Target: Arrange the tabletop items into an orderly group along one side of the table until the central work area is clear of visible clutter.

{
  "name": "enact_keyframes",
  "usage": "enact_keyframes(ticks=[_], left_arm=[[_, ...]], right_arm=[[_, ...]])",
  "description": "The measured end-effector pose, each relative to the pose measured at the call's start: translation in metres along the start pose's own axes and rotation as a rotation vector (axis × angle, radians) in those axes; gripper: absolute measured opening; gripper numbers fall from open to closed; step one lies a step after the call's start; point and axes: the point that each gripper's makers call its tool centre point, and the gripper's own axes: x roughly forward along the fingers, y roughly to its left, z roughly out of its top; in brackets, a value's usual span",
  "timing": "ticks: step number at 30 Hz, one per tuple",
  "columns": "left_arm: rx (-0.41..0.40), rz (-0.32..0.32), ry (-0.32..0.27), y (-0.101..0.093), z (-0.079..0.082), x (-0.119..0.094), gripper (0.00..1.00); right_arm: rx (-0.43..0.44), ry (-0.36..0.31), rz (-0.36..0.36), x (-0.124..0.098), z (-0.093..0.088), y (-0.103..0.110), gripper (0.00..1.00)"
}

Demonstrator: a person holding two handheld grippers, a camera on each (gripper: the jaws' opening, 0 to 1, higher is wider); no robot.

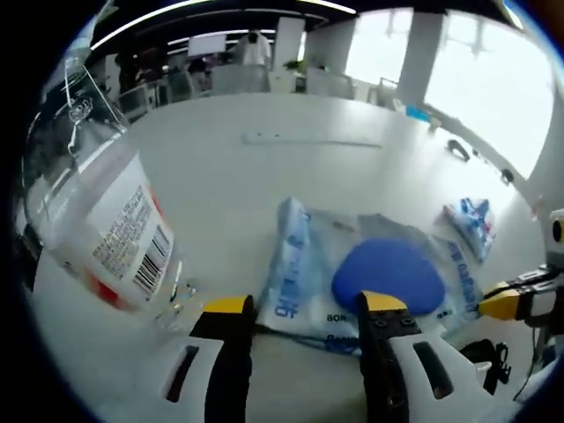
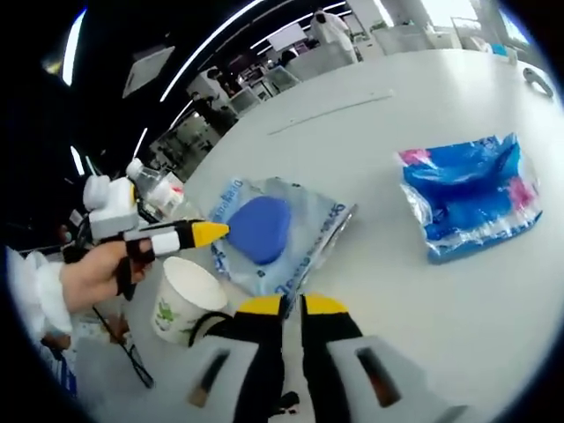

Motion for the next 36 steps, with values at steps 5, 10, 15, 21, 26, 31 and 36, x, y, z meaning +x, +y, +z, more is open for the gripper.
enact_keyframes(ticks=[5,10,15,21,26,31,36], left_arm=[[0.117,0.108,0.053,0.020,-0.007,-0.013,0.01],[0.038,0.041,0.042,0.011,-0.011,-0.014,0.00],[0.026,0.034,0.021,0.007,-0.007,-0.021,0.00],[-0.001,0.032,-0.036,0.002,0.007,-0.031,0.00],[-0.041,0.019,-0.061,-0.003,0.011,-0.035,0.00],[-0.045,0.001,-0.063,-0.012,0.014,-0.034,0.00],[-0.022,-0.018,-0.058,-0.021,0.017,-0.032,0.00]], right_arm=[[-0.042,-0.012,-0.050,-0.004,0.007,-0.008,0.00],[-0.036,-0.031,-0.042,-0.008,0.014,-0.010,0.00],[-0.098,-0.048,-0.058,-0.012,0.026,-0.009,0.00],[-0.123,-0.077,-0.070,-0.015,0.044,-0.014,0.00],[-0.177,-0.098,-0.085,-0.019,0.060,-0.016,0.00],[-0.236,-0.094,-0.111,-0.020,0.070,-0.026,0.00],[-0.256,-0.085,-0.129,-0.021,0.075,-0.035,0.00]])
